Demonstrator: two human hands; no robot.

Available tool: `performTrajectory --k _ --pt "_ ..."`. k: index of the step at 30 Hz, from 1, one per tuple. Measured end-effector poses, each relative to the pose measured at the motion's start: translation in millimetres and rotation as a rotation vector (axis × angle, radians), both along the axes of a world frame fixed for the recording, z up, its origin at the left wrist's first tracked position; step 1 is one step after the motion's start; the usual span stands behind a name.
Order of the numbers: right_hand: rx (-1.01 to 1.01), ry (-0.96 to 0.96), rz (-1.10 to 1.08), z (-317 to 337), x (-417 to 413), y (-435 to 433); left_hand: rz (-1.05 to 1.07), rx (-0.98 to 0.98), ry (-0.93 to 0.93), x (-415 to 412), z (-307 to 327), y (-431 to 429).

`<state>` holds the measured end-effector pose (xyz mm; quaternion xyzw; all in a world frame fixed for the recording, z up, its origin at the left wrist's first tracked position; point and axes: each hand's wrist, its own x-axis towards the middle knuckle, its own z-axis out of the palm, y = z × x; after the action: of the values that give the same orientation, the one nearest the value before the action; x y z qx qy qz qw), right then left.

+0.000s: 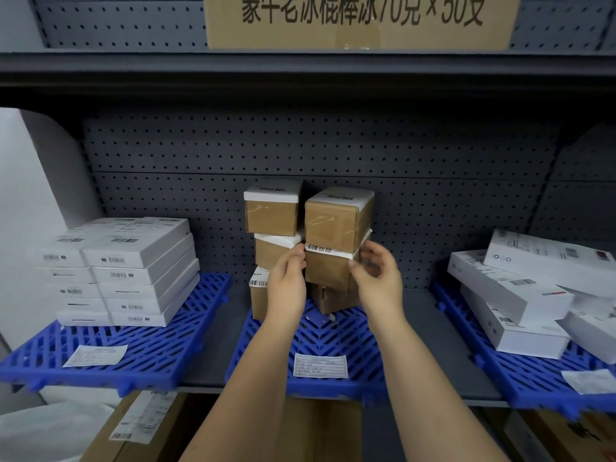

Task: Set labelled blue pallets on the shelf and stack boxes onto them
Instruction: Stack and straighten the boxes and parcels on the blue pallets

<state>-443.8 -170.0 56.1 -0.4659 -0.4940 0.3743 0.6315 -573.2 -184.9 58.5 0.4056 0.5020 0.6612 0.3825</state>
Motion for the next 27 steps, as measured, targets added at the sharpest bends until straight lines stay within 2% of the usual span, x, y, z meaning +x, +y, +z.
performTrajectory --k 6,16,23,27 --pt "-0.070 0.167 0.103 0 22 -6 -0.033 0.021 -0.069 10 -4 -1" --pt "-0.037 0.098 0.311 -10 36 10 -0.024 0.064 -0.107 32 -13 -5" --pt "-0.033 0.162 0.400 -8 32 24 -0.016 0.048 -0.115 25 -9 3" --pt "-0.033 0.138 0.447 -7 32 34 0.007 0.026 -0.110 21 -11 9"
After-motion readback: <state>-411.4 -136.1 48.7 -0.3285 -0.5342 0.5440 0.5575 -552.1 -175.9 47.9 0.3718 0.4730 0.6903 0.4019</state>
